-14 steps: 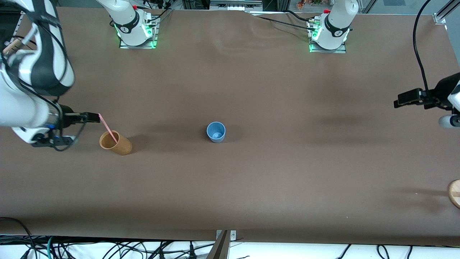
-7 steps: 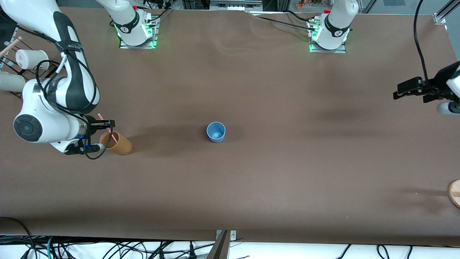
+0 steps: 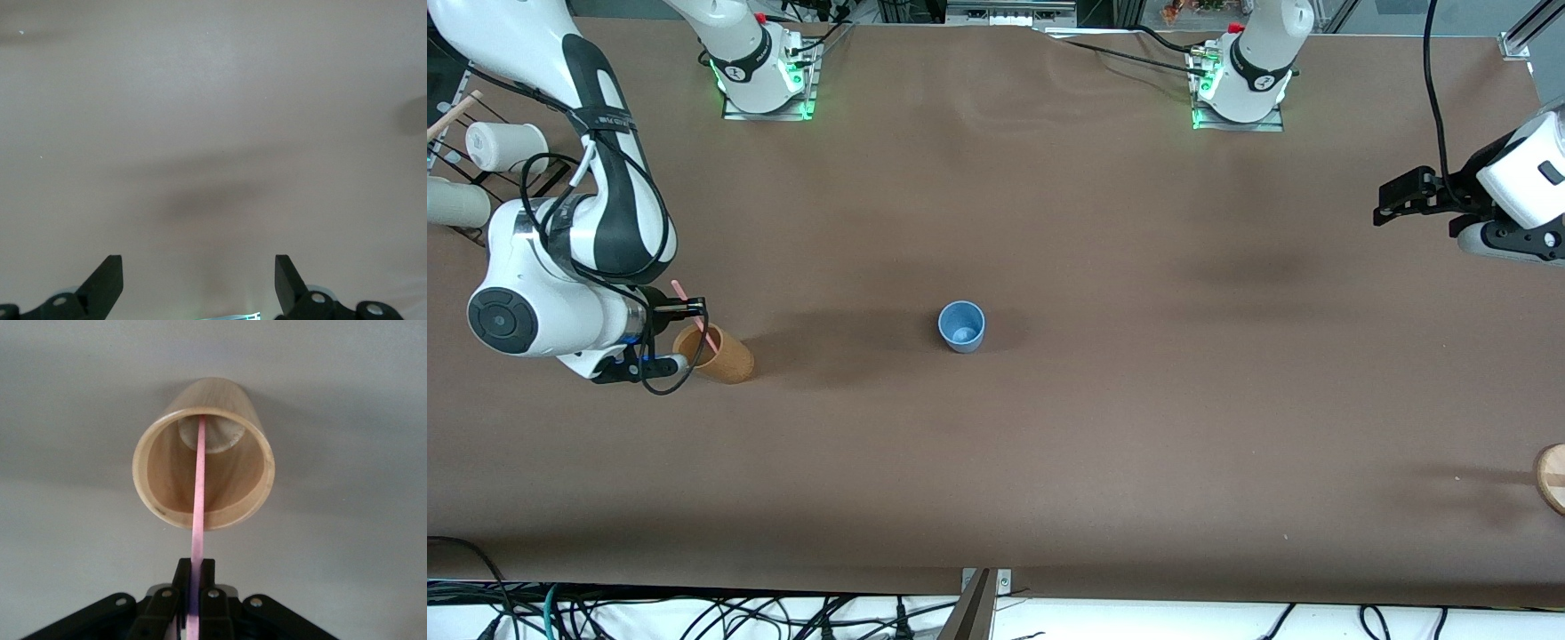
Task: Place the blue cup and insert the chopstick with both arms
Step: 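Pull the pink chopstick up out of the tan cup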
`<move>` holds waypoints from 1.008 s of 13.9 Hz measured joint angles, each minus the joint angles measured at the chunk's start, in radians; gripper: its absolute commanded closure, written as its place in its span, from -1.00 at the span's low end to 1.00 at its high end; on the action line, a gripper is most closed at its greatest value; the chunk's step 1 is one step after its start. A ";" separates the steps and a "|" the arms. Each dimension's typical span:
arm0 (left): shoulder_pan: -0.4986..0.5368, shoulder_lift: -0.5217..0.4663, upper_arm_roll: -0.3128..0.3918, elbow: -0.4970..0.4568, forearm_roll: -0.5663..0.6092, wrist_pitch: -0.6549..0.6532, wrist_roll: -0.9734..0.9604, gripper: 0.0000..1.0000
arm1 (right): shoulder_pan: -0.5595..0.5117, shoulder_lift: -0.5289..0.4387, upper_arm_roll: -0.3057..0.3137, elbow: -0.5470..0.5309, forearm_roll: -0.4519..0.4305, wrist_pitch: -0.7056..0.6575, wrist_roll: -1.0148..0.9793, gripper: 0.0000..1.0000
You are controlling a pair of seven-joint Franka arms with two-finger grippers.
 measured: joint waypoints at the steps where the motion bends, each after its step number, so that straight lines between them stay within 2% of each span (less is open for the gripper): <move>1: 0.001 0.000 0.000 -0.001 0.000 0.001 0.001 -1.00 | 0.001 -0.003 0.000 0.011 0.000 -0.014 -0.002 1.00; 6: 0.001 0.001 0.000 -0.001 0.000 0.003 0.010 -1.00 | 0.003 -0.026 0.006 0.174 0.001 -0.244 -0.004 1.00; 9: 0.005 0.006 0.001 -0.001 0.000 0.009 0.011 -1.00 | 0.008 -0.054 0.034 0.285 0.005 -0.400 0.002 1.00; 11: 0.013 0.009 0.002 -0.001 0.000 0.012 0.011 -1.00 | 0.012 -0.071 0.079 0.338 0.035 -0.443 0.042 1.00; 14: 0.019 0.009 0.003 -0.001 0.000 0.013 0.012 -1.00 | 0.021 -0.076 0.170 0.366 0.126 -0.452 0.182 1.00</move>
